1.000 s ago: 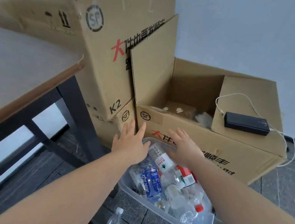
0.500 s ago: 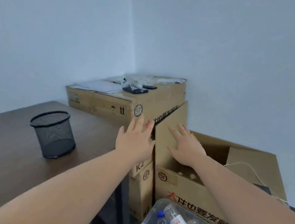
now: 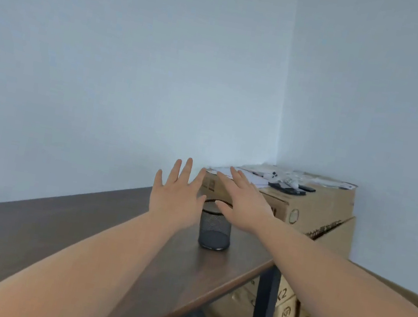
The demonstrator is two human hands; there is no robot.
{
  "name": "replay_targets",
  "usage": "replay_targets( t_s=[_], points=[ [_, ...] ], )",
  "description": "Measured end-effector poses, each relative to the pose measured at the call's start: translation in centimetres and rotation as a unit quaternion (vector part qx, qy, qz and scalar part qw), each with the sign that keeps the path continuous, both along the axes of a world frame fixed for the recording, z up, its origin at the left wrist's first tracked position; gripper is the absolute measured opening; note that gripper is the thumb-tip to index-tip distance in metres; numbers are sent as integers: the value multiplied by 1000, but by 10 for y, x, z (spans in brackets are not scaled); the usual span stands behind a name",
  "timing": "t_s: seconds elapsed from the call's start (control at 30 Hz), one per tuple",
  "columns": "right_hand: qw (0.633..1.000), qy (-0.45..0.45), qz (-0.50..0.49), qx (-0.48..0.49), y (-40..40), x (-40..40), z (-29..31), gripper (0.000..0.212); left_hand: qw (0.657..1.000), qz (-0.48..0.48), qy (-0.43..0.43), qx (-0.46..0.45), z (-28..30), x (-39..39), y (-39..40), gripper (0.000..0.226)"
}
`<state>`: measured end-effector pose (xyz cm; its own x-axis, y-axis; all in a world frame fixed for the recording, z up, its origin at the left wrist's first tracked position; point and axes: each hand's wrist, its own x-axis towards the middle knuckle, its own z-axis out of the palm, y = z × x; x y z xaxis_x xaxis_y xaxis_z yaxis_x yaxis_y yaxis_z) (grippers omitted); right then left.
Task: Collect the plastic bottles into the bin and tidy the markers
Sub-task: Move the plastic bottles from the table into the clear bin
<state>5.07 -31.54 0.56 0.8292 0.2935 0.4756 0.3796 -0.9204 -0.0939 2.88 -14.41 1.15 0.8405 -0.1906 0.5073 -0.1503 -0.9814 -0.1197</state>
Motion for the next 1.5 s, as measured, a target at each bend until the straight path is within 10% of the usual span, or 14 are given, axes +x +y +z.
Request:
replay_targets(
  t_s=[0.83, 1.1, 1.5],
  points=[
    [943, 52, 316, -90, 502, 26, -45, 69, 927, 366, 48, -58, -51, -75, 452, 62],
    [945, 112, 306, -14, 596, 35, -49, 64, 907, 410, 54, -74, -40, -74, 533, 63],
    [920, 86, 320, -211, 656, 70, -59, 73, 897, 419, 57, -127, -29, -42, 580, 81]
  ],
)
